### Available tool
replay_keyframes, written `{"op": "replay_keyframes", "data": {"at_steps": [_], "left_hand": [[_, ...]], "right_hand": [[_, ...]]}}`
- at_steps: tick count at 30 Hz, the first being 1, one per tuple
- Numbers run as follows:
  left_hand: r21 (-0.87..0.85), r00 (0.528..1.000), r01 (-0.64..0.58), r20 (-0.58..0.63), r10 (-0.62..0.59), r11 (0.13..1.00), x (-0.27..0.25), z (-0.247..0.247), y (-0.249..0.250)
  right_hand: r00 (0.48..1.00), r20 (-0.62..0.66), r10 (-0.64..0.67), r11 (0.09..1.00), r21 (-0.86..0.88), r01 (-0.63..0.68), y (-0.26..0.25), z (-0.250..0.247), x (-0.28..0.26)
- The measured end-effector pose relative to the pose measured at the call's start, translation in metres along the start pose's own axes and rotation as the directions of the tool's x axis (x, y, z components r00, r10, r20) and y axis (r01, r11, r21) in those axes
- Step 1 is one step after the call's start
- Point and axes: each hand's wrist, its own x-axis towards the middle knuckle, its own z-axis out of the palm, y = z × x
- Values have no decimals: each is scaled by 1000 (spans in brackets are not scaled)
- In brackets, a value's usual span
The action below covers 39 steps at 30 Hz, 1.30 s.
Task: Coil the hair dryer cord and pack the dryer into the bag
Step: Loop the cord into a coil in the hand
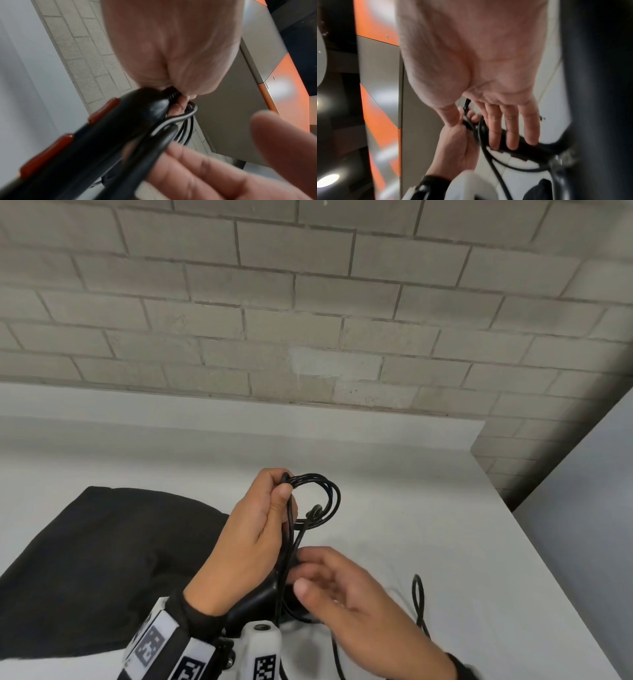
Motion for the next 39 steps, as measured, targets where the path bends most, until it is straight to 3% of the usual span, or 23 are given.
{"op": "replay_keyframes", "data": {"at_steps": [6,10,13,17,20,22,24,27,30,32,34,35,37,39], "left_hand": [[-12,1000,-14,12,14,1000,-4,2,4],[-17,1000,-10,-13,10,1000,-3,-1,-1],[-28,1000,4,-29,-5,1000,-2,-2,-6],[-43,1000,12,-28,-14,999,-1,-1,-8],[-82,1000,9,-11,-10,997,-1,-1,-10],[-91,1000,2,-2,-2,996,-2,0,-10],[-98,1000,-4,6,4,995,-2,1,-9],[-103,1000,-1,3,2,995,-2,1,-7],[-105,1000,6,-5,-7,994,-2,0,-8],[-109,1000,5,-2,-5,994,-2,0,-8],[-109,1000,2,2,-2,994,-4,0,-6],[-105,1000,-3,2,3,994,-4,1,-5],[-98,1000,-11,-2,11,995,-5,1,-4],[-105,1000,-9,-15,7,994,-5,1,-3]], "right_hand": [[992,-112,-55,989,131,70,-7,7,3],[996,15,-89,990,115,87,-17,-10,-16],[979,84,-187,981,69,182,-19,-33,-36],[978,-34,-206,949,235,208,-15,-60,-56],[980,-187,-66,916,377,134,-10,-73,-58],[928,-369,59,915,391,98,-3,-79,-53],[848,-511,143,949,313,28,10,-83,-45],[803,-562,200,979,92,-180,25,-80,-35],[785,-540,304,887,-140,-440,23,-68,-26],[759,-576,304,833,-226,-505,16,-59,-20],[786,-598,155,908,-227,-352,-1,-48,-17],[834,-547,67,945,-234,-229,-8,-44,-16],[940,-339,-37,970,-239,-48,-23,-34,-16],[988,-124,-92,962,-269,56,-31,-24,-18]]}}
